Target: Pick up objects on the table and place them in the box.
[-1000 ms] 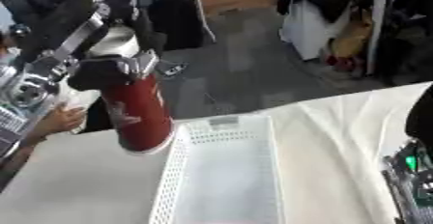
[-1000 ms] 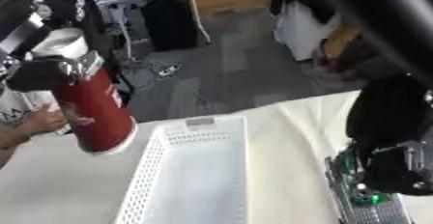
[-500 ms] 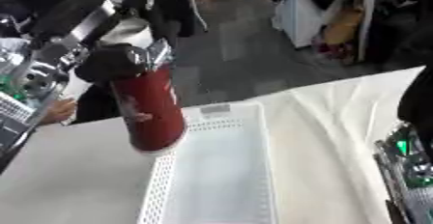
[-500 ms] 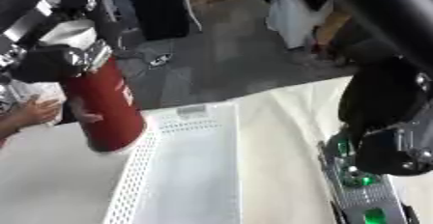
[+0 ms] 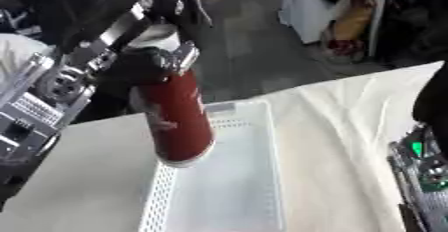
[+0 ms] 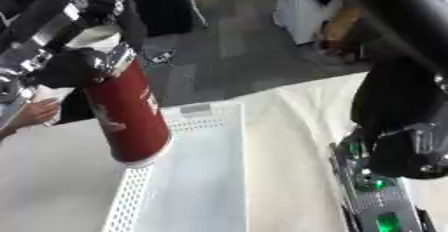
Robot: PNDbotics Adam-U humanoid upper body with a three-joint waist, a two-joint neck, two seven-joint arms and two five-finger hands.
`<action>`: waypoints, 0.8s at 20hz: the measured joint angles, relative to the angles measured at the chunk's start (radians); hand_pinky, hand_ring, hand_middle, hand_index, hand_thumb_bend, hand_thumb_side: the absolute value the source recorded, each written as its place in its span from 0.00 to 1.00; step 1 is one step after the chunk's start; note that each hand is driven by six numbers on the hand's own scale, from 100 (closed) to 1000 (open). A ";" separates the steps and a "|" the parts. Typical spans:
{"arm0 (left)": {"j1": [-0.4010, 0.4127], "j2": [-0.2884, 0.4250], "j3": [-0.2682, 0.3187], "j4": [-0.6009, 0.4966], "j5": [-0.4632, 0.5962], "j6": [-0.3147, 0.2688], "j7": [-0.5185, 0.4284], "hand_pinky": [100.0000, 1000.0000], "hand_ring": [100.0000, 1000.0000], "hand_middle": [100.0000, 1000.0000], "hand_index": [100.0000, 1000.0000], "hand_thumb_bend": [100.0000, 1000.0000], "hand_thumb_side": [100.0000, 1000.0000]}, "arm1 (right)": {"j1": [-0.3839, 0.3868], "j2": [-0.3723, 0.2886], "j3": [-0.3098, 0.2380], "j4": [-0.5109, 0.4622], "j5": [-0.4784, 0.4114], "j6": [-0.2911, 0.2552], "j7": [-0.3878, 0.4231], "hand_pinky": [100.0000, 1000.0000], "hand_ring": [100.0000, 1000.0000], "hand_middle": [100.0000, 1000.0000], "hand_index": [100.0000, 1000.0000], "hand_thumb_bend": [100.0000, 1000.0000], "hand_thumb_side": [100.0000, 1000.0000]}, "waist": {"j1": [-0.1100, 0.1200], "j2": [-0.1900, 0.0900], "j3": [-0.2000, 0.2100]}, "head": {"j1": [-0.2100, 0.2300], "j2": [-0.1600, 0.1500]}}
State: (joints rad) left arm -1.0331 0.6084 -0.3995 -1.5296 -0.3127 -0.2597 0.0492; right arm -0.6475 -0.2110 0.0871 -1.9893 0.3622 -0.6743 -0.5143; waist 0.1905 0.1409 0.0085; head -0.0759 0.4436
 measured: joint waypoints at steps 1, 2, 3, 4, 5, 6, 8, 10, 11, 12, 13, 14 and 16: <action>0.003 -0.007 0.000 0.013 -0.007 -0.014 0.010 0.00 0.00 0.07 0.21 0.00 0.61 | 0.000 0.000 0.000 0.000 0.000 0.000 0.000 0.17 0.28 0.30 0.39 0.00 1.00 | -0.001 0.002 -0.001 | 0.002 0.000; 0.003 -0.013 0.000 0.026 -0.013 -0.029 0.020 0.00 0.00 0.07 0.21 0.00 0.61 | -0.001 0.000 0.000 0.000 -0.001 0.000 0.000 0.17 0.28 0.30 0.39 0.00 1.00 | -0.002 0.004 -0.001 | 0.004 0.000; 0.006 -0.020 0.000 0.041 -0.019 -0.044 0.029 0.00 0.00 0.07 0.21 0.00 0.61 | -0.001 0.000 0.000 0.000 -0.002 -0.001 0.001 0.17 0.28 0.30 0.39 0.00 1.00 | -0.003 0.005 -0.001 | 0.005 0.000; 0.010 -0.026 0.000 0.056 -0.024 -0.058 0.038 0.00 0.00 0.07 0.21 0.00 0.61 | -0.001 0.000 0.000 0.000 -0.003 -0.002 0.002 0.17 0.28 0.30 0.39 0.00 1.00 | -0.004 0.005 -0.001 | 0.005 0.000; 0.011 -0.030 0.000 0.070 -0.028 -0.072 0.045 0.00 0.00 0.08 0.22 0.00 0.60 | -0.001 0.001 0.000 0.000 -0.004 -0.003 0.003 0.17 0.28 0.30 0.39 0.00 1.00 | -0.005 0.006 -0.001 | 0.006 0.000; 0.011 -0.036 0.000 0.084 -0.031 -0.085 0.053 0.00 0.00 0.09 0.22 0.00 0.60 | -0.001 0.001 0.000 0.000 -0.004 -0.003 0.003 0.17 0.28 0.30 0.39 0.00 1.00 | -0.005 0.007 -0.001 | 0.006 0.001; 0.012 -0.049 0.000 0.113 -0.035 -0.112 0.069 0.00 0.00 0.11 0.24 0.00 0.59 | -0.002 0.001 0.000 0.000 -0.006 -0.004 0.004 0.17 0.28 0.30 0.39 0.00 1.00 | -0.007 0.010 -0.001 | 0.007 0.001; 0.018 -0.061 0.000 0.144 -0.037 -0.140 0.084 0.00 0.06 0.21 0.29 0.00 0.62 | -0.006 0.001 0.000 0.000 -0.007 -0.004 0.004 0.17 0.28 0.30 0.39 0.00 1.00 | -0.009 0.011 -0.002 | 0.007 0.001; 0.019 -0.067 0.000 0.160 -0.042 -0.153 0.091 0.00 0.21 0.31 0.37 0.00 0.63 | -0.007 0.001 0.000 0.000 -0.007 -0.004 0.004 0.17 0.28 0.30 0.39 0.00 1.00 | -0.009 0.011 -0.002 | 0.007 0.002; 0.019 -0.070 0.000 0.174 -0.052 -0.163 0.095 0.12 0.36 0.41 0.45 0.02 0.64 | -0.009 0.001 0.000 0.000 -0.007 -0.004 0.004 0.17 0.28 0.30 0.39 0.00 1.00 | -0.009 0.011 -0.003 | 0.007 0.004; 0.019 -0.073 0.000 0.188 -0.067 -0.168 0.095 0.58 0.71 0.71 0.70 0.20 0.82 | -0.009 0.001 0.000 0.000 -0.008 -0.004 0.004 0.17 0.28 0.30 0.39 0.00 1.00 | -0.009 0.011 -0.004 | 0.007 0.004; 0.019 -0.075 0.000 0.203 -0.092 -0.169 0.086 0.76 0.82 0.81 0.81 0.30 0.89 | -0.009 0.001 0.000 0.000 -0.008 -0.004 0.004 0.17 0.28 0.30 0.39 0.00 1.00 | -0.009 0.011 -0.004 | 0.007 0.006; 0.019 -0.078 -0.001 0.229 -0.158 -0.163 0.045 1.00 1.00 0.97 1.00 0.60 0.96 | -0.009 0.002 0.000 0.000 -0.008 -0.004 0.004 0.17 0.28 0.30 0.39 0.00 1.00 | -0.009 0.012 -0.005 | 0.007 0.008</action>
State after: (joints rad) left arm -1.0144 0.5308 -0.4008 -1.3009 -0.4710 -0.4231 0.0941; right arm -0.6567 -0.2090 0.0873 -1.9893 0.3542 -0.6787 -0.5101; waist 0.1818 0.1524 0.0031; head -0.0691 0.4521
